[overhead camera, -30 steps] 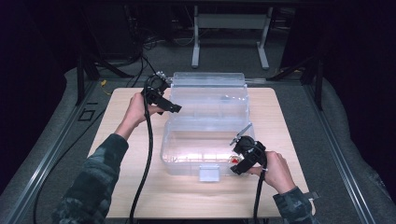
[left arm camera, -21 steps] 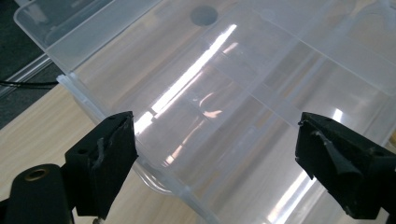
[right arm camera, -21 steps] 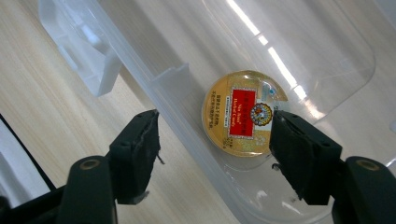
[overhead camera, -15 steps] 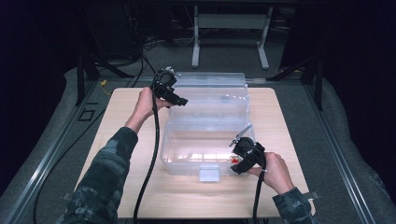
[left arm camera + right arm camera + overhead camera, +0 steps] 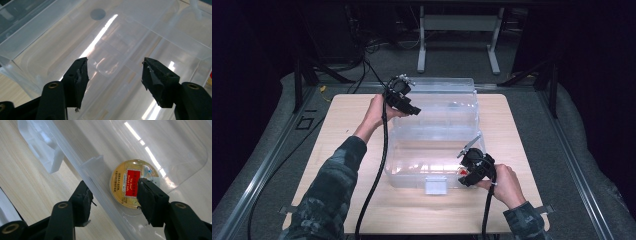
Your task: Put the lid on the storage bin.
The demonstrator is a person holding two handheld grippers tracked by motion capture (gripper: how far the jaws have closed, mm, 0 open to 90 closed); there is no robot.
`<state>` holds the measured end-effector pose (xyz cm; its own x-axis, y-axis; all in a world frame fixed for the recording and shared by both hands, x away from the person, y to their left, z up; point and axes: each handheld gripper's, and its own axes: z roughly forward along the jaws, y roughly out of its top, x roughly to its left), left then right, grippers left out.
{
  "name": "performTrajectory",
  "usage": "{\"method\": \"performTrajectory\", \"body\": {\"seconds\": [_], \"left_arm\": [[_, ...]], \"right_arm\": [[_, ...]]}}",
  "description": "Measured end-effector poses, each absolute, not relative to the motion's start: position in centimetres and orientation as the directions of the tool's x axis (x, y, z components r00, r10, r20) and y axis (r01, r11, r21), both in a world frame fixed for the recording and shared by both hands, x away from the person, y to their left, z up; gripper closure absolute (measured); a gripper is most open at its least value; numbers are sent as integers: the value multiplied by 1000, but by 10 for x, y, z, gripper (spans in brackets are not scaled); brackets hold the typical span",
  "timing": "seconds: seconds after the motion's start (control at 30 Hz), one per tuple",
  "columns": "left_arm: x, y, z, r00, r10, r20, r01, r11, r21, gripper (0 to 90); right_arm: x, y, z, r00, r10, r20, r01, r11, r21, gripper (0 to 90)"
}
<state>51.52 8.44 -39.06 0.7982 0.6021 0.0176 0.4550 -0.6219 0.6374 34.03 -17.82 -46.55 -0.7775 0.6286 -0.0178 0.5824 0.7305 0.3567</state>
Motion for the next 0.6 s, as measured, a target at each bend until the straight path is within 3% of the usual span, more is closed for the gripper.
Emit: {"method": "performTrajectory", "body": {"seconds": [0.43,0.6], "left_arm": [[509,83,-401,774,625,101,434,-640,634,592],[508,82,-401,776,622,108,430,-645,631,622]], "right_arm": [[339,-170,-473,-801,599,21,569,749,338,680],[339,-170,-475,-798,602,27,571,742,351,683]]}}
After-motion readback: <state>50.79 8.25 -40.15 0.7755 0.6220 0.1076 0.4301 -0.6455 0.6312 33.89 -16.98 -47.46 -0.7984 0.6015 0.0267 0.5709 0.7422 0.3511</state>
